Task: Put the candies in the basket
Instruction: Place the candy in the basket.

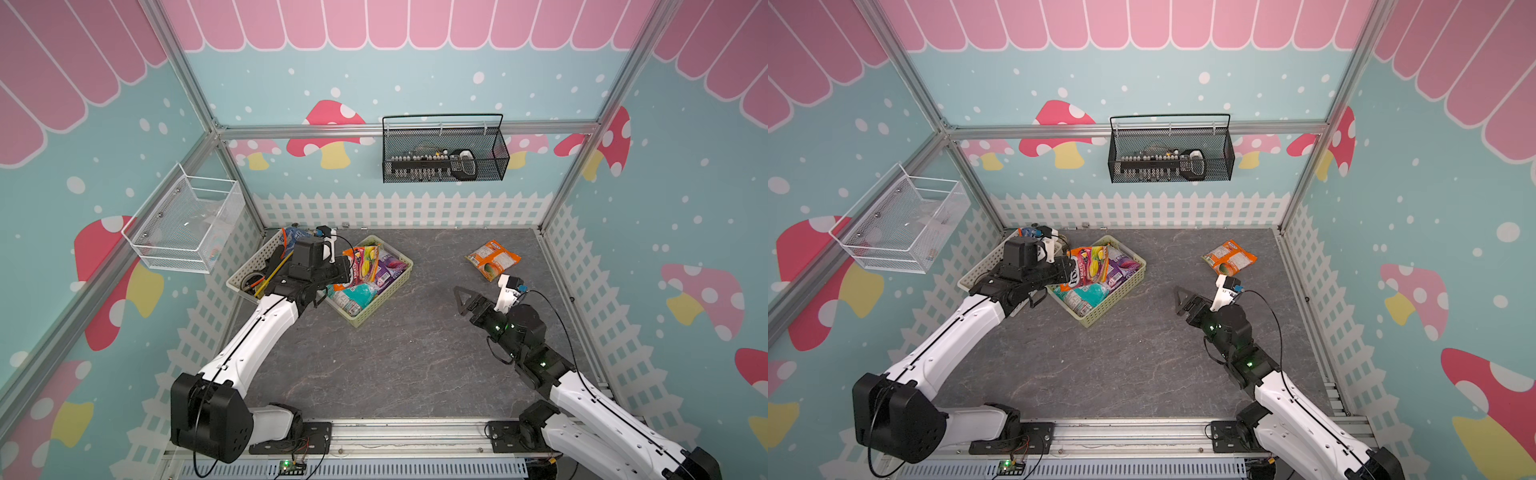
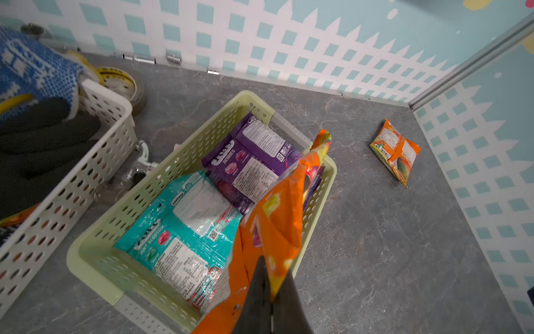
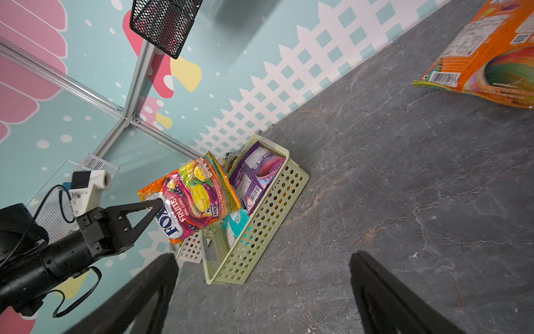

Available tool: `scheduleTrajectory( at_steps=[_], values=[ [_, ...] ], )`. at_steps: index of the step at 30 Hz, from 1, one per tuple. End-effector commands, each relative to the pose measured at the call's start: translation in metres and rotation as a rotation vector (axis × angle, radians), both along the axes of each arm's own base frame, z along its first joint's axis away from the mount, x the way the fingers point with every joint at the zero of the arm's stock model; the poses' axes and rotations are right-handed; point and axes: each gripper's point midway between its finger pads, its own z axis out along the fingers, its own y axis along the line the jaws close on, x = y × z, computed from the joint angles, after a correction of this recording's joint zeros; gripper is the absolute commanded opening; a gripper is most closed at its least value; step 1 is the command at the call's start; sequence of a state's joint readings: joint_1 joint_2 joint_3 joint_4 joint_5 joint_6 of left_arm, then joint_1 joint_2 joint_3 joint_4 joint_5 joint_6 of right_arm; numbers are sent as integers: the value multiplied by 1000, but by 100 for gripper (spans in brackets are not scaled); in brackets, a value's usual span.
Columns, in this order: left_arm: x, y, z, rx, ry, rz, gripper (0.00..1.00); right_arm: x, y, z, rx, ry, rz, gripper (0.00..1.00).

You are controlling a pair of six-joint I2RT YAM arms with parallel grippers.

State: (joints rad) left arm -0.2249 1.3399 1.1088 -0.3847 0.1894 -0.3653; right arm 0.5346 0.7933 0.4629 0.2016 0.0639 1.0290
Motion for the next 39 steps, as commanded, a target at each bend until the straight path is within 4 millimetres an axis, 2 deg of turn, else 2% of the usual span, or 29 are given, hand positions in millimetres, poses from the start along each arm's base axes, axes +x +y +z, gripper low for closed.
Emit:
scheduleTrajectory(
  at_steps=[1, 9, 13, 18, 20, 24, 27, 30, 35, 37, 39],
  values=[
    [7, -5, 14, -159, 29, 42, 0, -1, -5, -3, -1, -5, -21, 99],
    [22, -12, 13, -304, 91, 69, 0, 0, -4, -7, -5, 1, -16, 99],
    [21, -18, 2, -400, 153, 87, 0, -1, -6, -9, -12, -1, -23, 99],
    [20, -14, -23, -565, 228, 145, 0, -1, -5, -12, -15, 5, -22, 99],
    [23, -7, -32, -533, 220, 178, 0, 0, -5, -13, -15, 6, -20, 99],
    [30, 23, -69, -449, 243, 295, 0, -1, -5, -12, -12, 3, -20, 98],
    [34, 32, -90, -405, 274, 305, 0, -2, -5, -11, -14, -2, -17, 98],
    [34, 37, -106, -386, 310, 320, 6, -2, -6, -9, -15, -8, -22, 98],
    [33, 40, -121, -368, 340, 333, 14, -1, -6, -10, -16, -2, -21, 98],
    [33, 43, -122, -357, 340, 343, 20, -1, -5, -11, -20, 2, -20, 98],
    [32, 48, -119, -341, 324, 363, 22, 0, -5, -13, -23, 6, -20, 98]
  ],
)
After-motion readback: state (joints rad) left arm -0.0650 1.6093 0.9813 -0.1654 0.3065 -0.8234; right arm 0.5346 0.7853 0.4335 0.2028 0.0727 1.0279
